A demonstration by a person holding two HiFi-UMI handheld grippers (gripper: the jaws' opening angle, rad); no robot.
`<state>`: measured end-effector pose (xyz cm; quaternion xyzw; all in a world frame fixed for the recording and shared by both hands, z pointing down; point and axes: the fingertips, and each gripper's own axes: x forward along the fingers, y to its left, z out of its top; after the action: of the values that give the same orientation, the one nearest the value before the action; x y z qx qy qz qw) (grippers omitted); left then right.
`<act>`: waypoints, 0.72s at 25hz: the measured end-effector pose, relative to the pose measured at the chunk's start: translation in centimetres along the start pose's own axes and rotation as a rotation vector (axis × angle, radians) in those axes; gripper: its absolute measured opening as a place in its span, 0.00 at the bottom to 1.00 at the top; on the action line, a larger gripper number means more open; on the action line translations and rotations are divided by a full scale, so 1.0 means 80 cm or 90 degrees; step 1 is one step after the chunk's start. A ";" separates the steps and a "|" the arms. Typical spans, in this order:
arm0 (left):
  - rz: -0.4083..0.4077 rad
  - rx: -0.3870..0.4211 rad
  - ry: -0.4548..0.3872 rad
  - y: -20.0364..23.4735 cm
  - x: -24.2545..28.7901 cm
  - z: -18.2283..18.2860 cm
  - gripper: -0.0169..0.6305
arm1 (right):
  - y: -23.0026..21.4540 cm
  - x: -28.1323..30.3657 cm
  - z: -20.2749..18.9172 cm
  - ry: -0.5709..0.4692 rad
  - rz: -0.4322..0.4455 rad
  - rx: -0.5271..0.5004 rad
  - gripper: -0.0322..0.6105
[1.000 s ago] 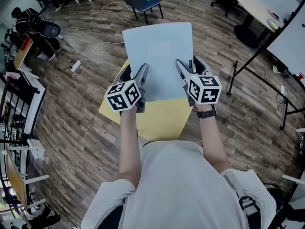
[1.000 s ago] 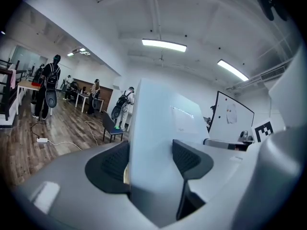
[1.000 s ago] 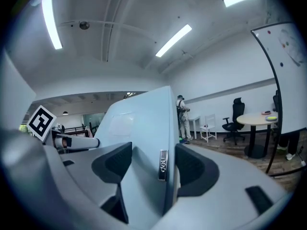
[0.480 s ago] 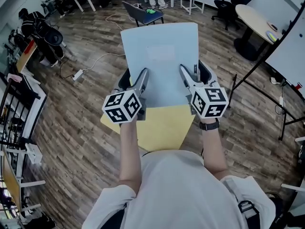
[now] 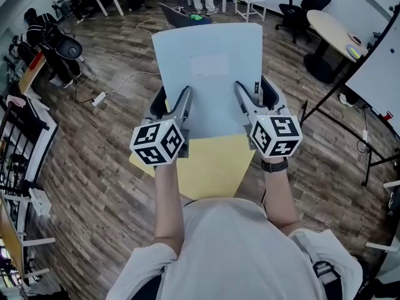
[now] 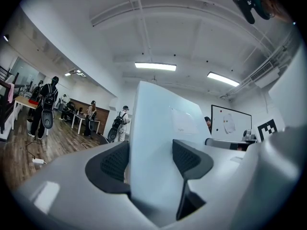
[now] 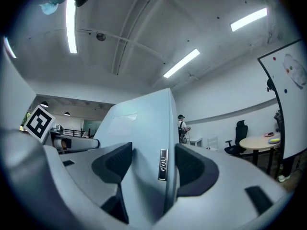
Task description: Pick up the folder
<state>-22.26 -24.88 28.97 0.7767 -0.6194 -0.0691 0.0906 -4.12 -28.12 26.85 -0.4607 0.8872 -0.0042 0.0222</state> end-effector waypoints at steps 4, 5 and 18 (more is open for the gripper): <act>0.000 -0.004 0.007 0.006 0.001 -0.006 0.47 | 0.003 0.004 -0.006 0.006 -0.003 0.001 0.51; 0.001 -0.005 0.009 0.007 0.001 -0.008 0.47 | 0.003 0.004 -0.008 0.008 -0.003 0.001 0.51; -0.018 -0.018 0.022 0.012 0.019 -0.019 0.47 | -0.006 0.012 -0.015 0.019 -0.023 -0.004 0.51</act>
<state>-22.48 -26.48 30.67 0.7852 -0.6056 -0.0655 0.1112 -4.31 -29.18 28.07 -0.4766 0.8791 -0.0090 0.0073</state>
